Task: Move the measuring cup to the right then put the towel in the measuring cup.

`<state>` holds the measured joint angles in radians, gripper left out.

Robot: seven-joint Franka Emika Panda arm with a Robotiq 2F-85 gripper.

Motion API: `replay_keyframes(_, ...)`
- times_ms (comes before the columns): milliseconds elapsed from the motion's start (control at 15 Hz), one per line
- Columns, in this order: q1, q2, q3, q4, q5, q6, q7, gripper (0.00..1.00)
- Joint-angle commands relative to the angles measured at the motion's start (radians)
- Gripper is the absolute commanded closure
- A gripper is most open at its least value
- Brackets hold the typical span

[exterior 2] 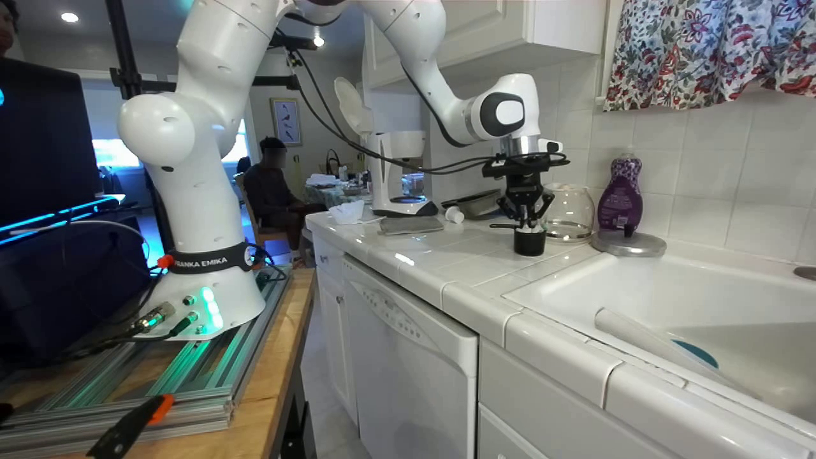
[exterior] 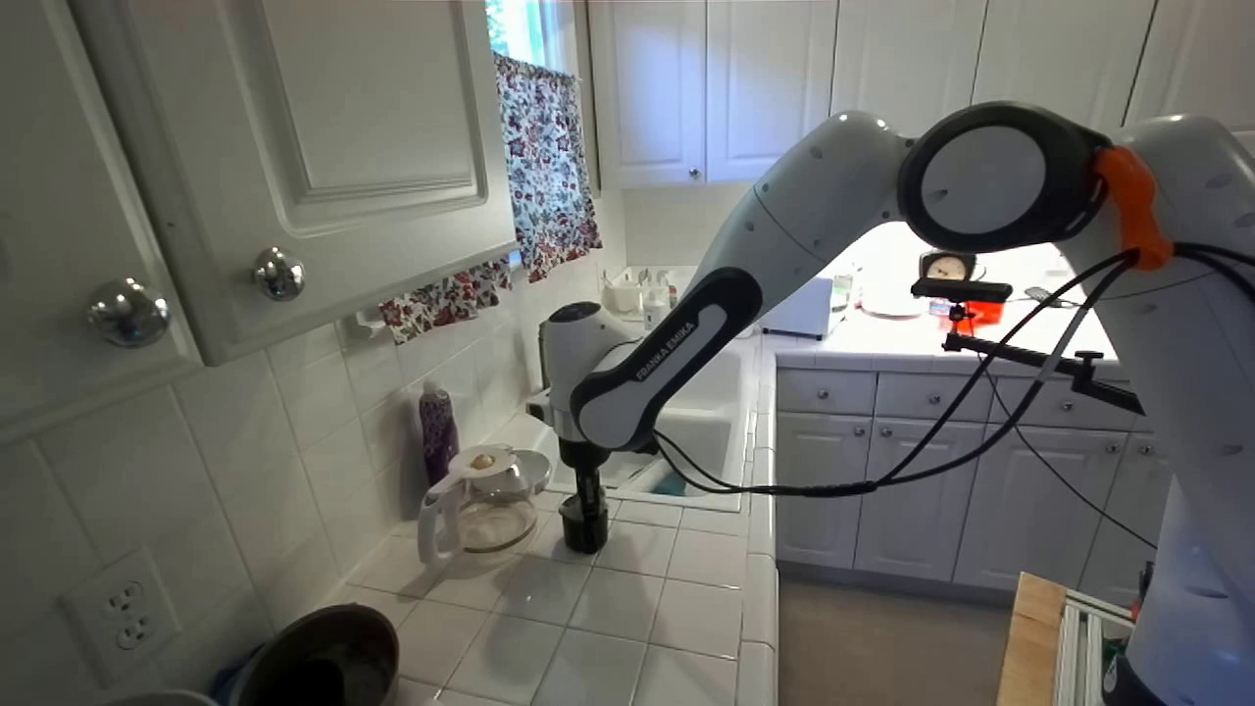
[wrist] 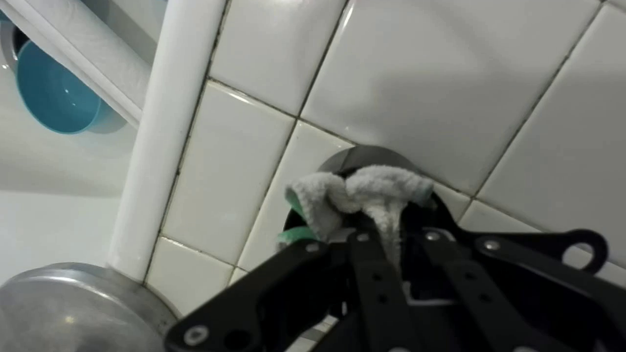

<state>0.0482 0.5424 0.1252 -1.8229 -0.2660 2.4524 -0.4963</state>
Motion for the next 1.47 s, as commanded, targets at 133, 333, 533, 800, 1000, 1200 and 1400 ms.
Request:
replay_keyframes(133,-0.001,0.129,0.034,0.112,0.026,-0.083,-0.057,0.97)
replay_keyframes(333,0.009,0.101,0.03,0.108,0.013,-0.102,-0.041,0.97)
replay_keyframes(533,0.013,0.054,0.028,0.072,0.009,-0.095,-0.028,0.6)
replay_keyframes(800,0.017,-0.008,0.022,0.021,0.004,-0.074,-0.006,0.54)
replay_keyframes(1000,0.012,-0.057,0.014,-0.025,0.007,-0.071,0.014,0.74)
replay_keyframes(1200,0.006,-0.103,-0.002,-0.075,0.008,-0.078,0.04,0.82)
replay_keyframes(1400,-0.001,-0.155,-0.015,-0.138,0.014,-0.074,0.066,0.61)
